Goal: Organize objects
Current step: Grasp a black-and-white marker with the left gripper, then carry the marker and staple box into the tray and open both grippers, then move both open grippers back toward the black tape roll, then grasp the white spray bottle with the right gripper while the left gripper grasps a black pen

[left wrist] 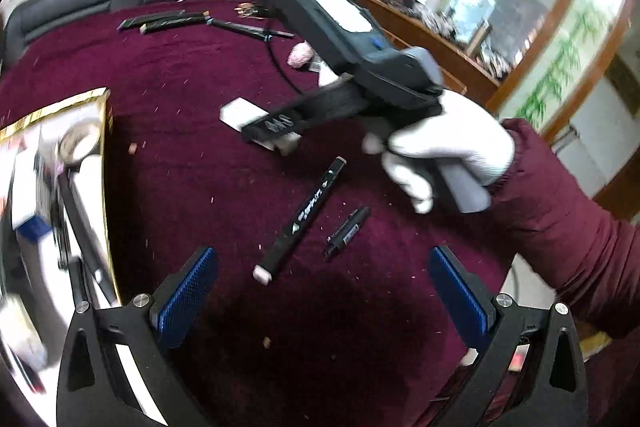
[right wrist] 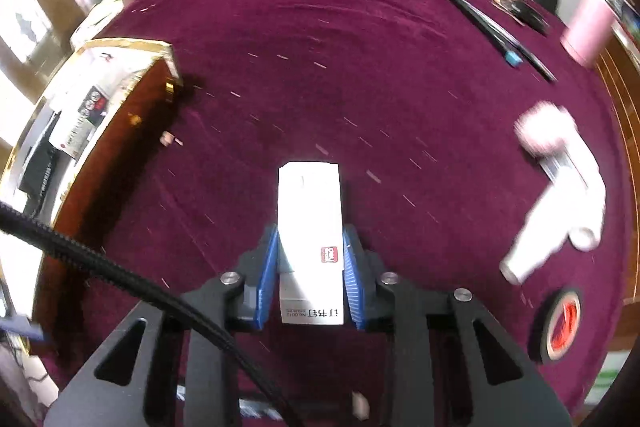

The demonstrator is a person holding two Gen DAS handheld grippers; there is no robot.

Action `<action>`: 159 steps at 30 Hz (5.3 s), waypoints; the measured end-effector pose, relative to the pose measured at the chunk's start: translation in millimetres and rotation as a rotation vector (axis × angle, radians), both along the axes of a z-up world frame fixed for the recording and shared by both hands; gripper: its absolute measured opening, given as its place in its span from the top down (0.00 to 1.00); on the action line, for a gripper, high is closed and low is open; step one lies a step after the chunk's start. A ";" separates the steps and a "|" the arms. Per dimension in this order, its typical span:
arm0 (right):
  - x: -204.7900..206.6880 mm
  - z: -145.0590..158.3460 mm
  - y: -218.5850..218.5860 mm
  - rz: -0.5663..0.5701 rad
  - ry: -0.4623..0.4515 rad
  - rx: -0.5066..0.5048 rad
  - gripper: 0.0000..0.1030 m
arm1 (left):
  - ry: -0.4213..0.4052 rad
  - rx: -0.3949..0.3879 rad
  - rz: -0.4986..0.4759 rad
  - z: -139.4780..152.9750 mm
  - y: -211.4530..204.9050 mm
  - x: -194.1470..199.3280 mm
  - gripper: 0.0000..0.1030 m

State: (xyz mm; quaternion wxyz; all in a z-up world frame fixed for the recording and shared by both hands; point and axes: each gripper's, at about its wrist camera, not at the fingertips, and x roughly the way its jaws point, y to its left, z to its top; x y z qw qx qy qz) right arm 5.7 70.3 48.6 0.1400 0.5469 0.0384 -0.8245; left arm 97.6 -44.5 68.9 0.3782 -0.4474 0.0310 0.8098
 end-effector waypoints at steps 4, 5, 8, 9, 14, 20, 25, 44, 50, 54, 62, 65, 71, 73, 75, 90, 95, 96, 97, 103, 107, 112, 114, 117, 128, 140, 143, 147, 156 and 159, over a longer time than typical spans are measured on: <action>29.1 -0.5 43.4 -0.069 -0.007 -0.045 0.73 | 0.042 -0.104 -0.106 -2.2 26.5 -12.6 0.11; 38.7 -0.7 56.3 -0.085 -0.010 -0.083 0.73 | 0.044 -0.124 -0.132 -4.1 32.5 -17.2 0.23; 50.0 -0.8 75.1 -0.112 -0.014 -0.140 0.73 | 0.022 -0.167 -0.187 -13.2 47.1 -32.9 0.55; 53.0 -0.8 78.6 -0.117 -0.012 -0.153 0.73 | 0.018 -0.189 -0.192 -18.2 52.1 -38.7 0.56; 61.7 0.0 77.3 -0.119 0.009 -0.140 0.73 | 0.015 -0.280 -0.214 -42.3 67.1 -49.9 0.56; 64.5 -1.1 77.3 -0.120 0.026 -0.132 0.73 | 0.064 -0.384 -0.305 -51.3 88.4 -37.1 0.41; 62.5 -1.3 76.0 -0.135 0.029 -0.134 0.73 | 0.066 -0.380 -0.280 -53.6 99.5 -38.6 0.38; 68.0 9.6 82.8 -0.197 0.093 -0.225 0.73 | -0.020 -0.061 -0.009 -15.7 18.3 -26.0 0.89; 81.7 43.7 64.5 -0.142 0.132 -0.298 0.73 | -0.025 0.099 0.134 2.5 -38.6 -21.0 0.89; 85.2 68.3 26.7 -0.053 0.145 -0.341 0.73 | 0.000 0.136 0.246 15.5 -92.5 -14.1 0.89; 79.5 75.5 -60.5 0.103 0.078 -0.477 0.72 | 0.027 0.091 0.491 19.5 -198.2 -3.3 0.89; 74.6 66.2 -91.1 0.131 0.034 -0.507 0.72 | 0.020 0.079 0.550 10.2 -228.0 -5.7 0.89; 69.9 49.8 -151.8 0.161 -0.008 -0.483 0.72 | -0.028 0.060 0.624 -9.9 -259.0 -26.9 0.89; 67.9 43.9 -167.6 0.165 -0.010 -0.444 0.72 | -0.040 0.045 0.635 -15.1 -262.2 -29.3 0.89; 64.8 37.2 -183.8 0.166 -0.023 -0.410 0.72 | -0.052 0.032 0.642 -21.1 -265.3 -30.6 0.89; 62.7 12.7 -219.8 0.141 -0.037 -0.212 0.72 | -0.080 0.035 0.678 -34.4 -282.5 -38.9 0.89; 62.5 12.4 -218.1 0.122 -0.045 -0.212 0.71 | -0.068 0.077 0.682 -27.2 -287.6 -33.6 0.85; 62.6 13.6 -216.1 0.118 -0.042 -0.218 0.70 | -0.061 0.086 0.683 -24.1 -288.5 -31.3 0.83; 63.2 14.9 -215.0 0.117 -0.038 -0.222 0.69 | -0.054 0.089 0.687 -21.2 -289.1 -29.5 0.74; 69.2 23.1 -212.4 0.116 -0.010 -0.251 0.68 | -0.028 0.129 0.703 -6.2 -290.6 -17.3 0.54; 73.8 30.7 -204.8 0.110 0.019 -0.295 0.68 | -0.007 0.143 0.674 4.3 -281.8 -11.4 0.40; 78.3 40.0 -179.6 0.066 0.060 -0.357 0.68 | 0.058 0.276 0.617 30.3 -267.1 -1.7 0.09; 79.4 43.9 -161.7 0.032 0.082 -0.391 0.68 | 0.076 0.423 0.592 46.8 -270.4 2.5 0.08; 80.6 49.4 -134.8 -0.019 0.108 -0.433 0.68 | 0.156 0.564 0.580 78.1 -268.8 10.9 0.01; 94.2 71.8 -34.3 -0.180 0.209 -0.511 0.65 | 0.121 0.962 0.318 92.6 -190.6 0.3 0.01; 116.5 73.2 161.3 -0.557 0.284 -0.352 0.59 | 0.025 0.424 0.334 46.5 -77.0 -25.7 0.02; 105.6 72.7 182.4 -0.578 0.271 -0.328 0.58 | -0.011 0.281 0.307 19.1 -44.2 -19.0 0.02; 78.2 67.7 175.6 -0.530 0.221 -0.338 0.58 | -0.103 0.176 0.263 -12.4 -12.2 -15.6 0.02; -5.0 25.3 145.4 -0.549 0.090 -0.308 0.59 | -0.091 0.146 0.250 -10.7 -13.8 -5.0 0.02; -23.5 16.7 147.8 -0.600 0.075 -0.274 0.59 | -0.049 0.093 0.252 -10.7 -15.8 -0.6 0.02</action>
